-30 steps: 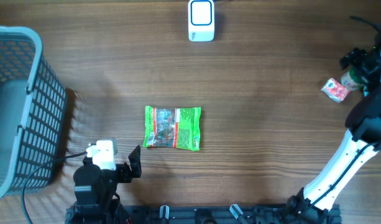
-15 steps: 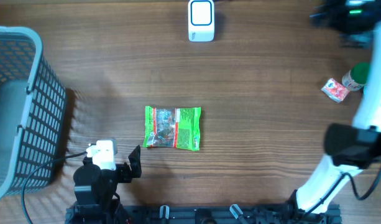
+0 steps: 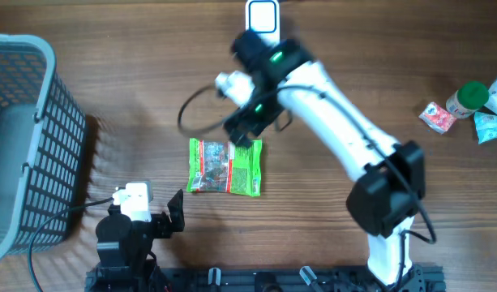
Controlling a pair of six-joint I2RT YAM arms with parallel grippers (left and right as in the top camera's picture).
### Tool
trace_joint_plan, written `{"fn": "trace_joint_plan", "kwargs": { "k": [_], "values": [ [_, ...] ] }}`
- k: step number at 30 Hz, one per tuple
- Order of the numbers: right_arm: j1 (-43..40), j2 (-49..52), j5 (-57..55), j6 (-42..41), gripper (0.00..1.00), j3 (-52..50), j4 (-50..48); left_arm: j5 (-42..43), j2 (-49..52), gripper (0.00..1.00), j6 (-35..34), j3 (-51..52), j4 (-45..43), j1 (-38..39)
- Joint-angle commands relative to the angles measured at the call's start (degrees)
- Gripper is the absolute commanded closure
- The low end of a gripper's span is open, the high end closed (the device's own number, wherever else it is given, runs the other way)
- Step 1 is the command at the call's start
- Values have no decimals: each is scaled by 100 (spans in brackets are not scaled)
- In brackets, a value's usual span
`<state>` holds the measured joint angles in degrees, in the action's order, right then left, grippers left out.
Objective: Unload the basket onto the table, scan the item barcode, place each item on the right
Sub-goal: 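Reach the right gripper to the green Haribo bag and grasp it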
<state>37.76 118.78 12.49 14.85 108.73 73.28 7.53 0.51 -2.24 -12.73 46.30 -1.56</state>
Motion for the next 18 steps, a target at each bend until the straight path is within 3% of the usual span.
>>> {"fn": "trace_joint_plan", "kwargs": {
  "k": [1,6,14,16,17,18],
  "values": [
    [470,26,-887,-240,0,-916,-772,-13,-20,0,11,11,-13,-22],
    [741,26,-1526,-321,0,-2052,-2339,-13,-20,0,11,11,-15,-22],
    [745,105,-1552,-304,4,-3281,-3733,-13,-20,0,11,11,-15,-22],
    [739,160,-1550,-315,39,-3379,-3755,-13,-20,0,11,11,-15,-22],
    [739,177,-1547,-404,67,-3386,-3711,-13,-20,0,11,11,-15,-22],
    [739,177,-1545,-564,79,-3386,-3681,-13,-20,0,11,11,-13,-22]
  ]
}}
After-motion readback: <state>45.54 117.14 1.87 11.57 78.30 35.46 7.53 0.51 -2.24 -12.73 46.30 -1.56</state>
